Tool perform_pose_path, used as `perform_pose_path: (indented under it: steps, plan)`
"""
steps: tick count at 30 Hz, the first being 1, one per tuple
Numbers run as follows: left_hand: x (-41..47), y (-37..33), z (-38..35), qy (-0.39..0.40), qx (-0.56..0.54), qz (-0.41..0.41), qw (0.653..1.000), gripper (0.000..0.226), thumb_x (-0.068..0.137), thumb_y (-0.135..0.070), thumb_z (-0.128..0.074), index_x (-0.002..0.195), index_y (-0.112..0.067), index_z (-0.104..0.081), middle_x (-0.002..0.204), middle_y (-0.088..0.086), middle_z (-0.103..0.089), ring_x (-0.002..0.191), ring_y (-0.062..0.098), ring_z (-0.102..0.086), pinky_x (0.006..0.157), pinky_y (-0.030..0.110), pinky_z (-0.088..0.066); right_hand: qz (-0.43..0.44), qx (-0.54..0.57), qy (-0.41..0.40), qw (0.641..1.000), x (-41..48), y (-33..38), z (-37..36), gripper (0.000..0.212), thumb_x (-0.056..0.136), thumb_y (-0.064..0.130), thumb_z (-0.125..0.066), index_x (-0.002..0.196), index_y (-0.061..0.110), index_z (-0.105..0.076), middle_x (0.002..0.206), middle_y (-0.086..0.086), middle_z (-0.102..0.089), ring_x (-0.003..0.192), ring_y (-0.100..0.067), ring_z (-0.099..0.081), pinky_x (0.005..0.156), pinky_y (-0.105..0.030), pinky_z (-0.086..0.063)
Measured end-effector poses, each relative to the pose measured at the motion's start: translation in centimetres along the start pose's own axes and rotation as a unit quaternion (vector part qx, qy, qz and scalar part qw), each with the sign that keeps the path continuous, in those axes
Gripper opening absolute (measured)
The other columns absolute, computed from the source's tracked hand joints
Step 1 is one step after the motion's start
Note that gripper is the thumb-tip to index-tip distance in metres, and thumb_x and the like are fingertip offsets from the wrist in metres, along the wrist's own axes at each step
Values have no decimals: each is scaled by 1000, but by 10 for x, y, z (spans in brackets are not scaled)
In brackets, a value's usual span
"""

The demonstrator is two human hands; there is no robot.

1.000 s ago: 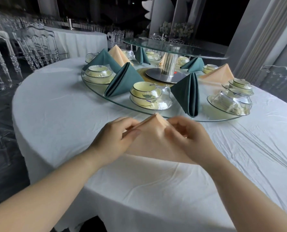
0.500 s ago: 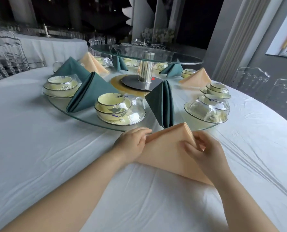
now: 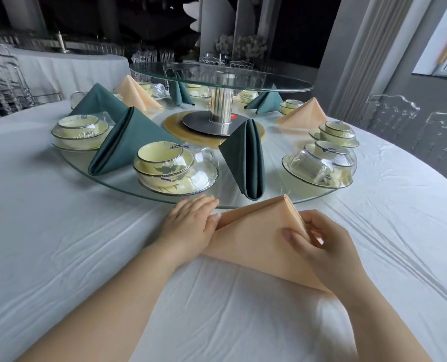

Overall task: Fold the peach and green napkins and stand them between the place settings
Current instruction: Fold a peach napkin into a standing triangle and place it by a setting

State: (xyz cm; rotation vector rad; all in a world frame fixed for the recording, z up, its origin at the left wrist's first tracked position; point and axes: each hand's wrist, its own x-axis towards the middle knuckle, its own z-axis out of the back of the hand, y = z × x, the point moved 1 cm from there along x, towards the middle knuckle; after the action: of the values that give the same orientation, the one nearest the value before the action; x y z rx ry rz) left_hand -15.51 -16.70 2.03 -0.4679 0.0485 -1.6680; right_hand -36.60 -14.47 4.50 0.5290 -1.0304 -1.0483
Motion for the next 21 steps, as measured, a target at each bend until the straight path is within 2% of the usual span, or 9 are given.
perform_pose_path:
  steps: [2, 5, 7, 9, 13, 15, 17, 19, 21]
  plan:
    - [-2, 1, 1, 1, 10, 16, 1000, 74, 73, -45, -2, 143, -30, -23, 151, -17, -17, 139, -1, -9, 105, 16, 4, 0, 9, 2, 1000, -1, 2, 0, 9, 66, 28, -64, 70, 30, -57, 70, 22, -60, 66, 0, -53, 58, -7, -37]
    - [-3, 4, 2, 4, 19, 43, 999, 68, 79, -45, -3, 142, -29, -24, 151, -16, -17, 139, 0, -10, 110, 22, 0, 4, 29, 1, 1000, -2, 4, 1, 22, 55, 45, -59, 73, 31, -58, 71, 21, -61, 69, -1, -54, 60, -6, -39]
    - [-4, 8, 5, 4, 24, 64, 998, 48, 96, -39, -12, 140, -28, -27, 150, -15, -20, 139, 1, -13, 111, 24, -1, 11, 43, 3, 999, -3, 6, 2, 30, 53, 50, -54, 75, 31, -59, 72, 20, -60, 67, 2, -53, 61, -4, -39]
    - [-4, 14, 7, -10, 24, 84, 996, 38, 99, -29, -24, 136, -26, -30, 148, -13, -23, 137, 4, -17, 112, 27, 1, 17, 56, -1, 998, -4, 6, 3, 27, 56, 47, -58, 77, 31, -60, 72, 22, -61, 67, 4, -53, 62, -3, -39]
    - [-7, 29, 13, -41, 16, 122, 991, 32, 98, -24, -28, 129, -24, -36, 143, -11, -33, 135, 8, -23, 112, 30, 3, 23, 61, -11, 998, -2, 4, 2, 24, 58, 47, -58, 78, 34, -60, 73, 25, -62, 70, 3, -54, 64, -2, -39]
    - [-8, 38, 15, -52, 19, 140, 989, 33, 97, -20, -29, 128, -23, -39, 140, -9, -36, 135, 9, -23, 112, 32, 4, 19, 58, -12, 998, -2, 2, 1, 13, 63, 35, -62, 76, 34, -60, 72, 25, -62, 70, 2, -53, 63, -2, -39]
    - [-8, 47, 17, -90, 25, 161, 983, 35, 94, -19, -29, 125, -19, -47, 136, -2, -43, 132, 15, -28, 111, 32, 0, 18, 56, -14, 998, -1, 2, 1, 12, 65, 25, -59, 74, 33, -60, 70, 24, -61, 69, 0, -52, 63, -2, -39]
    - [-10, 47, 20, -170, 28, 132, 976, 44, 85, -24, -28, 111, -11, -61, 120, 9, -57, 119, 24, -41, 102, 32, -15, 17, 50, -19, 998, -1, 3, 1, 12, 64, 23, -58, 72, 32, -59, 69, 23, -61, 66, -1, -51, 61, -3, -39]
    - [-9, 38, 21, -217, 20, 39, 975, 47, 75, -24, -30, 94, -6, -68, 101, 13, -66, 101, 22, -44, 84, 32, -25, 17, 45, -20, 999, -1, 4, 1, 10, 64, 23, -58, 70, 31, -58, 68, 22, -60, 64, -1, -49, 59, -3, -38]
